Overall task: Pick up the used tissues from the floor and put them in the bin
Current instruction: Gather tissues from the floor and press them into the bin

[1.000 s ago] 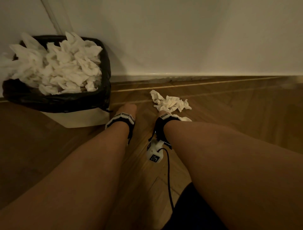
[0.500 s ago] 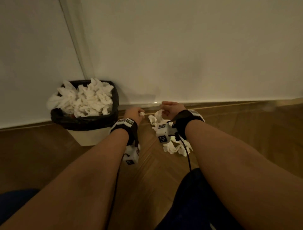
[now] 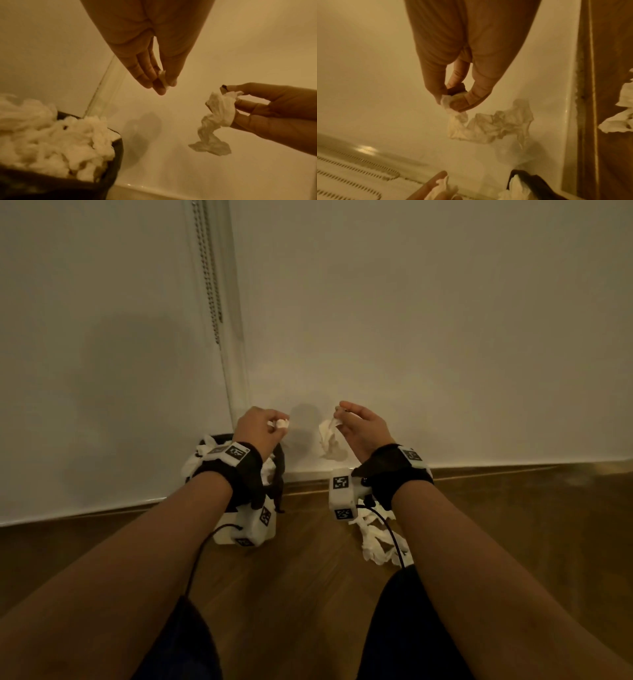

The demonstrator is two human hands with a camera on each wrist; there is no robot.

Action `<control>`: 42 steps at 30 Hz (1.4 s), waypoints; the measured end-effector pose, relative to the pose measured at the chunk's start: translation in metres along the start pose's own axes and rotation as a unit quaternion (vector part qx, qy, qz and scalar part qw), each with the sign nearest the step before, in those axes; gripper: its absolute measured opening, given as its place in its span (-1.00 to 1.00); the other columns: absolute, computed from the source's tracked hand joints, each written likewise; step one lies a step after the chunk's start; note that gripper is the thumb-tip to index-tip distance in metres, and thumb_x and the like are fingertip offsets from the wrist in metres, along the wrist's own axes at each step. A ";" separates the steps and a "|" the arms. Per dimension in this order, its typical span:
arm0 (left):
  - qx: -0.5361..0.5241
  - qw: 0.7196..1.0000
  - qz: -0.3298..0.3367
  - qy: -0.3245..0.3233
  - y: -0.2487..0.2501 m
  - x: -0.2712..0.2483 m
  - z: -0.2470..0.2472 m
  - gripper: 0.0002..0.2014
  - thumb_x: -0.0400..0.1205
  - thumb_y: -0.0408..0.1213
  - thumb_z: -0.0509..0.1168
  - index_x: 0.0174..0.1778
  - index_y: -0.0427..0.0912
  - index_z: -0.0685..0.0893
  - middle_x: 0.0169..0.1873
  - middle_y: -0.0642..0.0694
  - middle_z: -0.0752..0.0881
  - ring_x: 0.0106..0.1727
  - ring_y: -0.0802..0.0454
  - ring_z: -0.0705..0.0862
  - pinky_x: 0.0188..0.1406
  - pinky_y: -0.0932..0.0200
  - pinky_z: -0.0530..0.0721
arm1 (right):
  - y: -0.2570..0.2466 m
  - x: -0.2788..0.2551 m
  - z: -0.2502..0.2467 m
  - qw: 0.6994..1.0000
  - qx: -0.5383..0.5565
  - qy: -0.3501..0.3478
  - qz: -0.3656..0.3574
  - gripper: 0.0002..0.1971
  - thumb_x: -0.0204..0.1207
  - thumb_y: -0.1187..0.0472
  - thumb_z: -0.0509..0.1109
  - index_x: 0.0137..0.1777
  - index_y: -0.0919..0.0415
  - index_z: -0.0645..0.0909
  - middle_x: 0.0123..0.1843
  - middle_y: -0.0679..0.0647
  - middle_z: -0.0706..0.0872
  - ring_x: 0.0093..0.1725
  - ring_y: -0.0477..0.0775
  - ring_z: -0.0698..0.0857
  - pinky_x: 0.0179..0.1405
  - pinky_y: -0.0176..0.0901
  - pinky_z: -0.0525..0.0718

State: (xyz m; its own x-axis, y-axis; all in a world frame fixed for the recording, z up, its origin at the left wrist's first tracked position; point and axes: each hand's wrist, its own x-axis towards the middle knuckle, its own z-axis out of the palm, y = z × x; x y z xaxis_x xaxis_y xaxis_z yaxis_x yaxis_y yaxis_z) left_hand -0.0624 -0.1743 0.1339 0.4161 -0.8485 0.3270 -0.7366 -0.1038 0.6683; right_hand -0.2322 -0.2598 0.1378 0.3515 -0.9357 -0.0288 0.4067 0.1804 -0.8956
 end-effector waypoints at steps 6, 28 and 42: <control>-0.016 0.997 -0.054 0.057 -0.022 -0.003 -0.037 -0.77 0.57 -0.32 0.33 0.12 -0.18 0.77 0.10 -0.16 0.76 0.13 -0.08 0.71 0.08 0.33 0.51 | 0.005 -0.004 0.043 0.995 0.095 -0.035 0.019 -0.93 0.57 0.43 0.30 -0.08 0.38 0.62 -0.20 0.20 0.65 -0.20 0.06 0.63 -0.18 -0.20 0.66; 0.100 0.979 -0.165 -0.061 -0.120 0.006 -0.019 -0.95 0.53 -0.22 0.40 -0.15 -0.06 0.67 -0.08 -0.06 0.75 -0.13 0.07 0.64 -0.13 0.26 0.53 | 0.128 0.037 0.088 0.985 0.011 -0.026 0.173 -0.76 0.61 0.43 0.19 0.22 0.44 0.56 -0.07 0.17 0.65 -0.19 0.01 0.64 -0.24 -0.28 0.74; 0.218 0.948 -0.171 -0.158 -0.153 0.001 0.000 -0.84 0.59 -0.21 0.31 -0.03 -0.11 0.78 0.01 -0.14 0.75 0.02 -0.10 0.67 -0.10 0.23 0.52 | 0.164 0.020 0.095 0.618 -0.726 -0.286 -0.099 -0.66 0.69 0.22 0.08 0.36 0.31 0.52 0.49 0.31 0.34 0.35 0.29 0.46 0.51 -0.07 0.28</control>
State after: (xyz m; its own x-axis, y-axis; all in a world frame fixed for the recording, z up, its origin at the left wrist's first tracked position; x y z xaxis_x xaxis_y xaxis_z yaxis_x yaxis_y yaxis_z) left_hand 0.0503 -0.1594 0.0322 0.5401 -0.8328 -0.1211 -0.7670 -0.5464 0.3364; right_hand -0.0780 -0.2204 0.0329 0.8257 -0.5603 -0.0658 -0.5488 -0.7708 -0.3234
